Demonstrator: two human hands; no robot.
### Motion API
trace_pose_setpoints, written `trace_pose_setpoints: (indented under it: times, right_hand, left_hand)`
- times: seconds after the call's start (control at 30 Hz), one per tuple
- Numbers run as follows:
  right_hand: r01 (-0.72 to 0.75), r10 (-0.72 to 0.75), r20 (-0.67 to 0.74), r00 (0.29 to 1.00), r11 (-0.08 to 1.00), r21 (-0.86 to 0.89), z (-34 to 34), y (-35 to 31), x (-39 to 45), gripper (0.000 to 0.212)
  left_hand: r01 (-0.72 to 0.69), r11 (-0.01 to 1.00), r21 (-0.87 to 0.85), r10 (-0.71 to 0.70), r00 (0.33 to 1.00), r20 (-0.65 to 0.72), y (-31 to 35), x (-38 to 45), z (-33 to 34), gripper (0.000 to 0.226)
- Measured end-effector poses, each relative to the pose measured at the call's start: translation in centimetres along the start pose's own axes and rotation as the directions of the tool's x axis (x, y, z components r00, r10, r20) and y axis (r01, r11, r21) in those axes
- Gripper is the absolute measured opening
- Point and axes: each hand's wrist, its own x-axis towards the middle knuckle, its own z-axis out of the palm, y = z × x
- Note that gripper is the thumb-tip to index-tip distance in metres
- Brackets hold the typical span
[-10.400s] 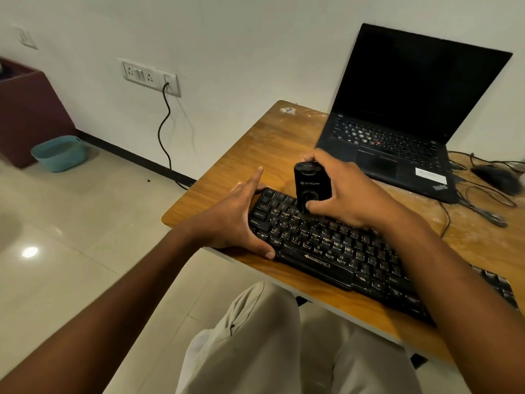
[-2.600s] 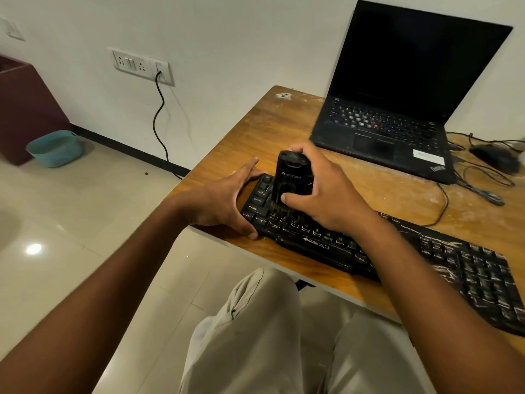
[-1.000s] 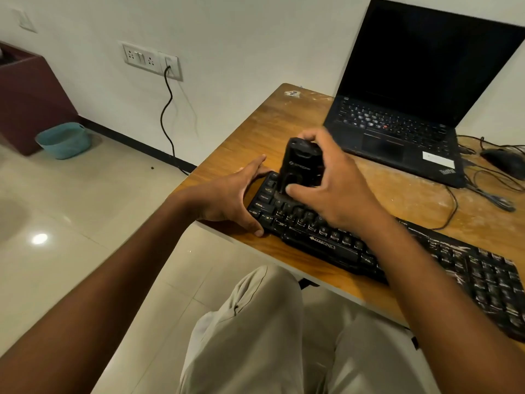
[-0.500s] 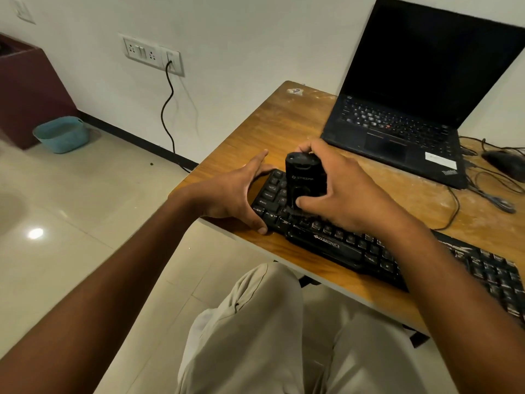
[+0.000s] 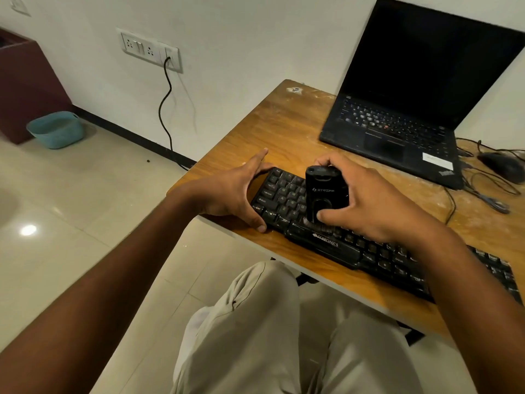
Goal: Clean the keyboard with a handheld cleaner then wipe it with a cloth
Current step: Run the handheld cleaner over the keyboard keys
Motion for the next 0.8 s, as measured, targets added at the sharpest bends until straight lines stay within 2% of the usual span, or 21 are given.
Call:
trace_pose_setpoints:
  times: [0.17,0.23,0.5,0.57,0.7,0.8]
  right_hand:
    - [0.098,-0.065,-0.167,0.984,0.974,0.202,1.7,-1.3,1.8,0.059]
    - [0.114,-0.072,-0.183,0.98,0.965,0.235,2.9,-1.1,2.3,0.06]
    - [-0.01,0.01,-0.061,0.998,1.0,0.007,-0.2,1.2,-1.6,0.061]
    - [-0.014,0.013,-0.085,0.996,1.0,-0.014,-0.5,1.1,-1.6,0.061]
    - [0.062,-0.023,-0.218,0.976,0.983,0.174,1.0,0.1,0.0,0.061]
    - [0.103,-0.048,-0.23,0.972,0.967,0.235,2.6,-0.4,1.0,0.06]
  left_hand:
    - [-0.01,1.0,-0.019,0.01,1.0,0.012,0.1,-0.2,-0.1,0.161]
    - [-0.006,1.0,-0.015,0.006,1.0,0.015,0.2,-0.2,-0.1,0.16]
    - [0.003,1.0,0.014,-0.003,1.0,-0.009,0.2,-0.2,0.0,0.159]
    - [0.002,1.0,0.009,-0.002,1.0,-0.011,0.2,-0.2,0.0,0.158]
    - [0.004,1.0,-0.001,-0.004,1.0,-0.003,0.4,-0.4,0.0,0.159]
    - [0.001,1.0,0.003,-0.001,1.0,0.004,0.3,-0.4,-0.1,0.159]
